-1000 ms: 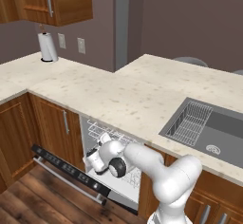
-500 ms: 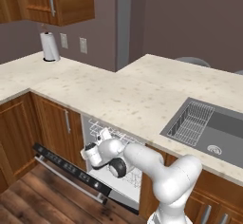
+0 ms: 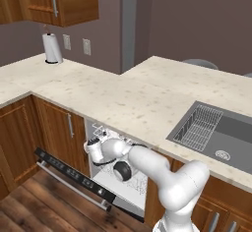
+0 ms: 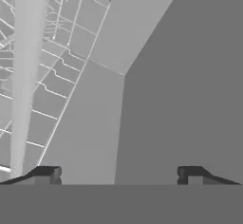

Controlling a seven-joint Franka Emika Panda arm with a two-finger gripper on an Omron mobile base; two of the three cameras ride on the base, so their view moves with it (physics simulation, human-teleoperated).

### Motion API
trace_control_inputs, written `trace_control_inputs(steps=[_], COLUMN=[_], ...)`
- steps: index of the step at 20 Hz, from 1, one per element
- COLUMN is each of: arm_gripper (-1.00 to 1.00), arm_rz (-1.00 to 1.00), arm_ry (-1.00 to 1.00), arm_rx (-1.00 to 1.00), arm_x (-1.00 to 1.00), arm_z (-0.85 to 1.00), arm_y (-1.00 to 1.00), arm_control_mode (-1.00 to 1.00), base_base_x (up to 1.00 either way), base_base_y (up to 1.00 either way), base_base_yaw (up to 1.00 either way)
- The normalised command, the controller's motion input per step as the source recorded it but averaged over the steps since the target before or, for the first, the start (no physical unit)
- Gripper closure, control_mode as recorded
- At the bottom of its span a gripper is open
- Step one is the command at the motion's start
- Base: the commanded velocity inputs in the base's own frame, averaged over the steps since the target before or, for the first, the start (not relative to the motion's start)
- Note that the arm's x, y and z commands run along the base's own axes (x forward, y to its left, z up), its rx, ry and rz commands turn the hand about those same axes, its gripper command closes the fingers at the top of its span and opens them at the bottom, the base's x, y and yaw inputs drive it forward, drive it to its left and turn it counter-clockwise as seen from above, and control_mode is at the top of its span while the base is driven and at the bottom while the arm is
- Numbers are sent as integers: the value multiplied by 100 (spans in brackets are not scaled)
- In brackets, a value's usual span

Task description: Open the dishwasher door and pull out the top rack.

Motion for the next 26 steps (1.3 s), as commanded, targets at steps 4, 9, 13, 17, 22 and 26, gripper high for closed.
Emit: trace_control_inputs(steps=[4,9,13,17,22,26], arm_gripper=[-100,-100,-100,-100,-100,-100], arm_rz=[-19,-16,0,11,17,11], arm_ry=[0,39,91,82,73,73], arm_rx=[0,11,27,33,35,37], arm_x=[76,100,47,-26,-94,-99], arm_z=[7,-63,-95,-83,-83,-76], arm_y=[-65,-81,-28,8,66,90], arm_control_mode=[-100,-100,-100,-100,-100,-100], base_base_x=[0,0,0,0,0,0], base_base_y=[0,0,0,0,0,0], base_base_yaw=[0,0,0,0,0,0])
